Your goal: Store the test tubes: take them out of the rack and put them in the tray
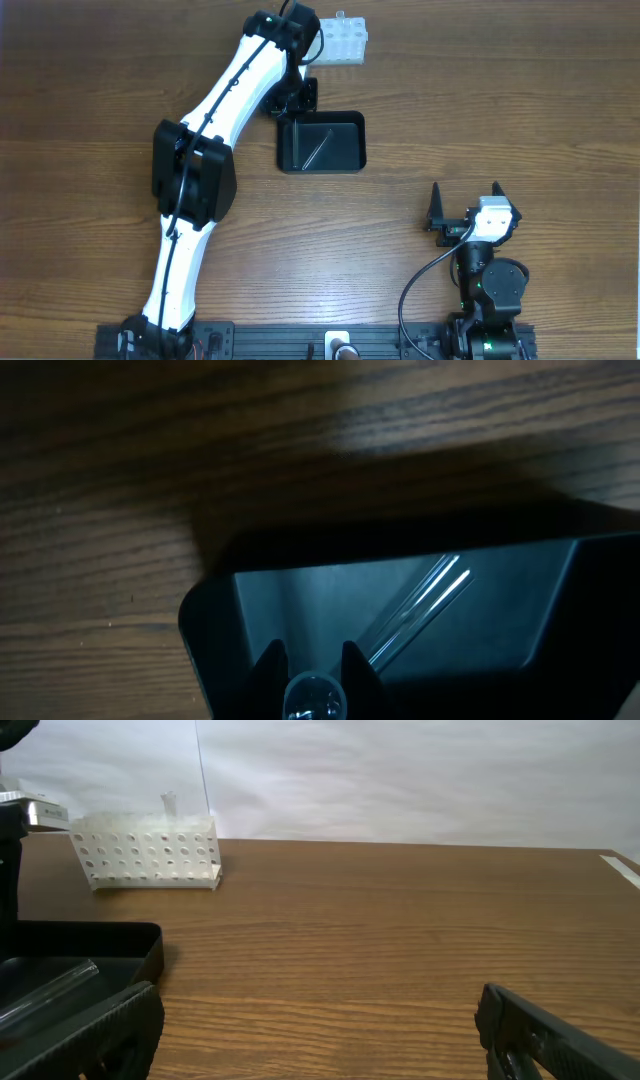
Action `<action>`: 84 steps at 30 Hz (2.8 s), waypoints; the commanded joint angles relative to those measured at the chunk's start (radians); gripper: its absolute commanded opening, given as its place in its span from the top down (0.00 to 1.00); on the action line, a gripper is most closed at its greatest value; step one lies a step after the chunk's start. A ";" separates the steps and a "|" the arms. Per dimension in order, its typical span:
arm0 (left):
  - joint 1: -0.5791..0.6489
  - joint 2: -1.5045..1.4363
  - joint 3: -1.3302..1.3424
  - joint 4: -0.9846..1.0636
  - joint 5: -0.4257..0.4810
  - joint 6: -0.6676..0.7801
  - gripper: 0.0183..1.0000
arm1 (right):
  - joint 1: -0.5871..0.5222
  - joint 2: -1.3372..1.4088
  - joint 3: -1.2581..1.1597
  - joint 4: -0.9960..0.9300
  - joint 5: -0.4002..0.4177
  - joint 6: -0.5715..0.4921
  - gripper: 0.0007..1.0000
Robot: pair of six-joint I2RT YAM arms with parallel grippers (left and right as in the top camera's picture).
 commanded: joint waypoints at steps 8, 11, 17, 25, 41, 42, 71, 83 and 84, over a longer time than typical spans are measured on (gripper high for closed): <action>0.014 0.049 0.009 0.006 0.010 -0.014 0.94 | 0.006 -0.011 -0.005 -0.003 -0.009 0.007 0.01; 0.014 0.056 0.009 0.006 0.010 -0.014 0.94 | 0.006 -0.011 -0.005 -0.003 -0.009 0.006 0.01; 0.014 0.068 0.009 0.009 0.010 -0.014 0.91 | 0.006 -0.011 -0.005 -0.003 -0.009 0.006 0.01; 0.014 0.068 0.010 0.009 0.010 -0.014 0.74 | 0.006 -0.011 -0.005 -0.003 -0.009 0.006 0.01; 0.016 -0.179 0.010 -0.002 -0.016 -0.014 0.61 | 0.006 -0.011 -0.005 -0.003 -0.008 0.006 0.01; 0.016 -0.211 0.010 -0.001 -0.034 -0.015 0.60 | 0.006 -0.011 -0.005 -0.003 -0.008 0.006 0.01; 0.027 -1.159 -0.838 0.446 -0.328 -0.066 0.00 | 0.006 -0.011 -0.005 -0.003 -0.009 0.006 0.01; 0.121 -1.525 -1.287 0.895 -0.294 -0.066 0.00 | 0.006 -0.011 -0.005 -0.003 -0.009 0.006 0.01; 0.131 -1.557 -1.323 0.934 -0.289 -0.065 0.00 | 0.006 -0.011 -0.005 -0.003 -0.008 0.006 0.01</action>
